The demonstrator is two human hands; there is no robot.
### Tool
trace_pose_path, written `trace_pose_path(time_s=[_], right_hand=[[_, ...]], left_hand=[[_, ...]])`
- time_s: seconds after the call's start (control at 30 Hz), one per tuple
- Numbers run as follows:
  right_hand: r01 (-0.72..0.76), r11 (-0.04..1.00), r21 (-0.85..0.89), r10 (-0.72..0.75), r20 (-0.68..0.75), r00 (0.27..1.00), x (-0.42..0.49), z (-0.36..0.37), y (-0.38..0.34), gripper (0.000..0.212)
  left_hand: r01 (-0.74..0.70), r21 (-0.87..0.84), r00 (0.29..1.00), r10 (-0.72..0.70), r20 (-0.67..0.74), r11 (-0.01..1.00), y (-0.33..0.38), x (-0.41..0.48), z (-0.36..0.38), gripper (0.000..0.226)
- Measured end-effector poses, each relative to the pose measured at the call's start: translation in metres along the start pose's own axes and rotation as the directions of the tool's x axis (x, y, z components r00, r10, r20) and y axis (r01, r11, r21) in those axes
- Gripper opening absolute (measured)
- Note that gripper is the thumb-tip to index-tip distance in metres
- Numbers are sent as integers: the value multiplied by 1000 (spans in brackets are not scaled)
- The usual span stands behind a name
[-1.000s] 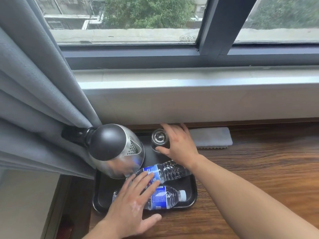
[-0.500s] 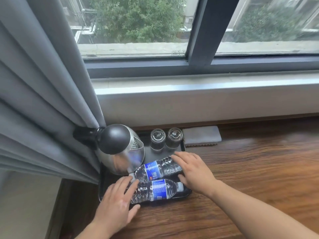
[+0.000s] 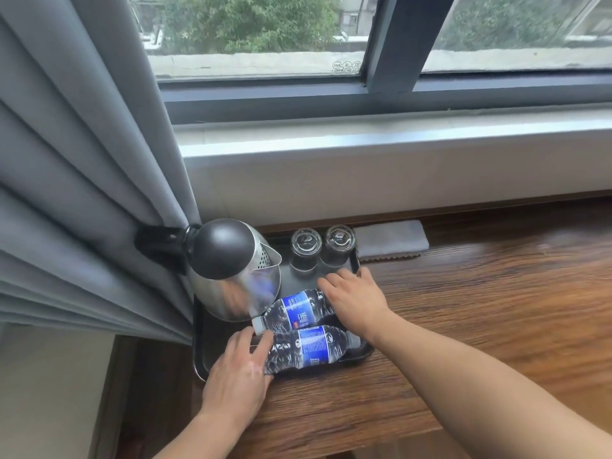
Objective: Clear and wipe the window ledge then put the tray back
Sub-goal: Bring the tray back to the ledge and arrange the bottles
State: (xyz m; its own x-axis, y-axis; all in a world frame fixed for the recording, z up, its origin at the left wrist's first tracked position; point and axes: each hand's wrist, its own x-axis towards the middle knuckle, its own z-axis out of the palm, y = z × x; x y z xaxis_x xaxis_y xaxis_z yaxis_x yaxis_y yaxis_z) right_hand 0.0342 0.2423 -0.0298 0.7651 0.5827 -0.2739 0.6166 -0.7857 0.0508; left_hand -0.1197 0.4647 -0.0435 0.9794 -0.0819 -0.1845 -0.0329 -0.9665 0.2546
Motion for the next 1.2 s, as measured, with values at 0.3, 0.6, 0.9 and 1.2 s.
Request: trace_pose_path(time_s=[0.3,0.6,0.9,1.2], right_hand=[[-89,996,-11,88,-64,994,-16,-14,-9,21],[-314,930,193,323,-17,946,-69,-29,16,61],[-312,726,612,466,-105,879,-94,-11,21,74],[-23,493,870,420,-214,882,-96,27,18,56]], left_hand=[[-71,-76,995,65,-71,995,-21,-3,3,90],[-146,-351,976,76,-205,925,-60,-29,-1,82],[-88,-683,955,-134,-265,725,-7,-20,-12,58],[12,-886,940,-307,-148,463,48,6,10,71]])
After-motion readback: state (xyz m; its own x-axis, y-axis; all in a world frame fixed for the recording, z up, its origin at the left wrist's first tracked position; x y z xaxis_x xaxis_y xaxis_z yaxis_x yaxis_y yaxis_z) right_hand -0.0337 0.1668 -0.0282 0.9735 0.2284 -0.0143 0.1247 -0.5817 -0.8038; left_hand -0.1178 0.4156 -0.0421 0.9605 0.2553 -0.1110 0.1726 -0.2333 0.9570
